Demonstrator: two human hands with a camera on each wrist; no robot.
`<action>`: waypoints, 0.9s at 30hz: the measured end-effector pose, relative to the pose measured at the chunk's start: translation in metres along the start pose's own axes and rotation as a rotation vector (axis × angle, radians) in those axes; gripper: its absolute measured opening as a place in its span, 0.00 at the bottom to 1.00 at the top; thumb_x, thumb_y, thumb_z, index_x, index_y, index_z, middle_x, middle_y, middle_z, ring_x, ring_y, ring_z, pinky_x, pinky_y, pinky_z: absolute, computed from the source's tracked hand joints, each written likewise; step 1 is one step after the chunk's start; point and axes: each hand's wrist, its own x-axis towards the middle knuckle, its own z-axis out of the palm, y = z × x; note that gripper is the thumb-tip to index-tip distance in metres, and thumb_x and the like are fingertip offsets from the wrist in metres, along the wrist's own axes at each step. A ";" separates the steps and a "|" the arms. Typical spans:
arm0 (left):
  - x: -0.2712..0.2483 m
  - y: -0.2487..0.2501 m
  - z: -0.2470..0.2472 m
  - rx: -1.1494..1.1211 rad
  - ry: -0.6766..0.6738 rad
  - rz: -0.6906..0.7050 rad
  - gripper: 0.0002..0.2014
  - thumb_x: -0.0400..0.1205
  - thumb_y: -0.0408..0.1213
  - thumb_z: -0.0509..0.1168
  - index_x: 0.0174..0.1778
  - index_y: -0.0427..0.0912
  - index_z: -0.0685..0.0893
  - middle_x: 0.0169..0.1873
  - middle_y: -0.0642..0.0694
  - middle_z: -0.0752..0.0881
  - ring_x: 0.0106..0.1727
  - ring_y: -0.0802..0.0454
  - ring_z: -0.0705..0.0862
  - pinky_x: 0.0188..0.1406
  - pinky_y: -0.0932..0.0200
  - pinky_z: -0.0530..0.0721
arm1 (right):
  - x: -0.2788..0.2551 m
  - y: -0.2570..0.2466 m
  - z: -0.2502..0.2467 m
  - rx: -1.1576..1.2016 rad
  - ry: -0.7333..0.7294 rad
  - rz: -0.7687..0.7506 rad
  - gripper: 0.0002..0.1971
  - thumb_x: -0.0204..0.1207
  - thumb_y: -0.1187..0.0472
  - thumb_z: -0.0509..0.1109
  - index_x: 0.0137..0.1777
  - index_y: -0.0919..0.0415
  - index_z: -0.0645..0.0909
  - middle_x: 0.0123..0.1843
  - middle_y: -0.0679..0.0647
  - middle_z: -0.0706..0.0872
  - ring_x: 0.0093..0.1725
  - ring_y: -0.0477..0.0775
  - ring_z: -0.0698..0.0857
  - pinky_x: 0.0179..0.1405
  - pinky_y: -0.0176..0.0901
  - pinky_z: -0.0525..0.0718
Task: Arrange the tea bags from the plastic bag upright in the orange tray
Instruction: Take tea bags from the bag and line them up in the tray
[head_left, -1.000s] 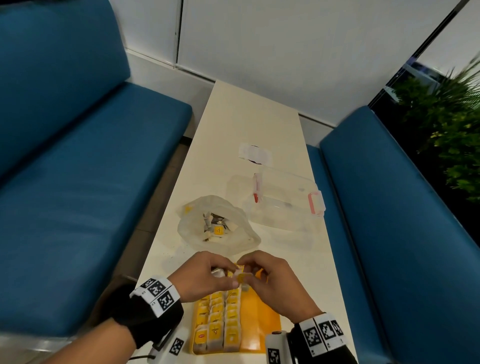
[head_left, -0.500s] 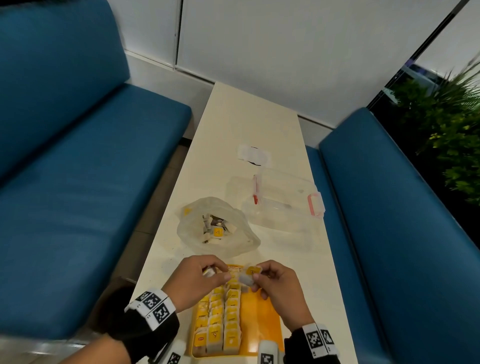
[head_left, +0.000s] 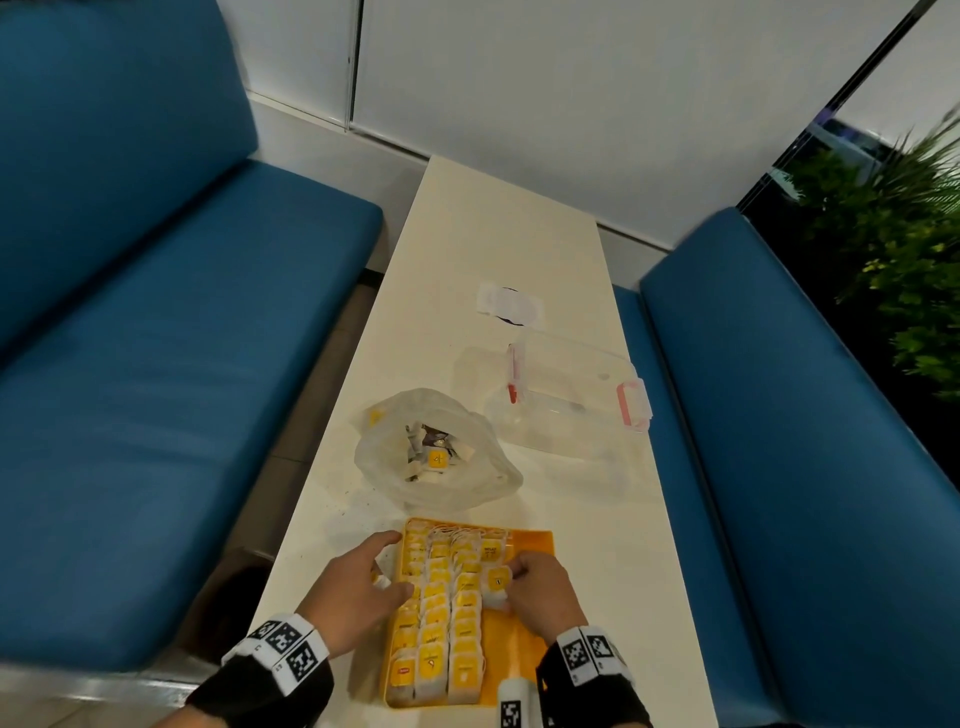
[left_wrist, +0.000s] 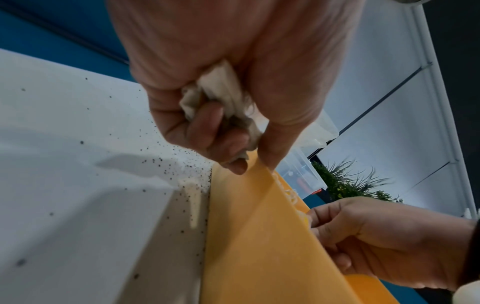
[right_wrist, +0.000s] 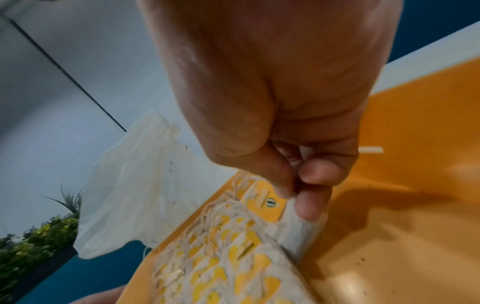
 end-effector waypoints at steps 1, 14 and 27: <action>0.000 0.001 0.000 -0.006 -0.003 0.000 0.31 0.81 0.45 0.73 0.80 0.58 0.70 0.65 0.52 0.84 0.61 0.57 0.77 0.65 0.57 0.80 | 0.002 -0.001 0.002 -0.005 0.011 0.012 0.10 0.74 0.67 0.66 0.37 0.51 0.81 0.43 0.50 0.88 0.46 0.51 0.86 0.42 0.38 0.81; -0.006 0.005 -0.005 -0.053 -0.040 0.004 0.30 0.83 0.43 0.72 0.81 0.58 0.69 0.73 0.53 0.81 0.73 0.48 0.78 0.70 0.54 0.77 | 0.008 -0.017 0.012 0.135 0.129 0.159 0.03 0.71 0.64 0.68 0.40 0.60 0.83 0.41 0.56 0.90 0.43 0.56 0.89 0.45 0.46 0.88; -0.009 0.015 -0.033 -0.563 -0.160 -0.158 0.29 0.81 0.71 0.49 0.65 0.57 0.81 0.40 0.41 0.89 0.29 0.53 0.77 0.25 0.62 0.69 | -0.011 -0.023 -0.003 0.087 0.234 -0.092 0.08 0.77 0.64 0.70 0.55 0.55 0.83 0.51 0.47 0.85 0.52 0.49 0.85 0.46 0.32 0.78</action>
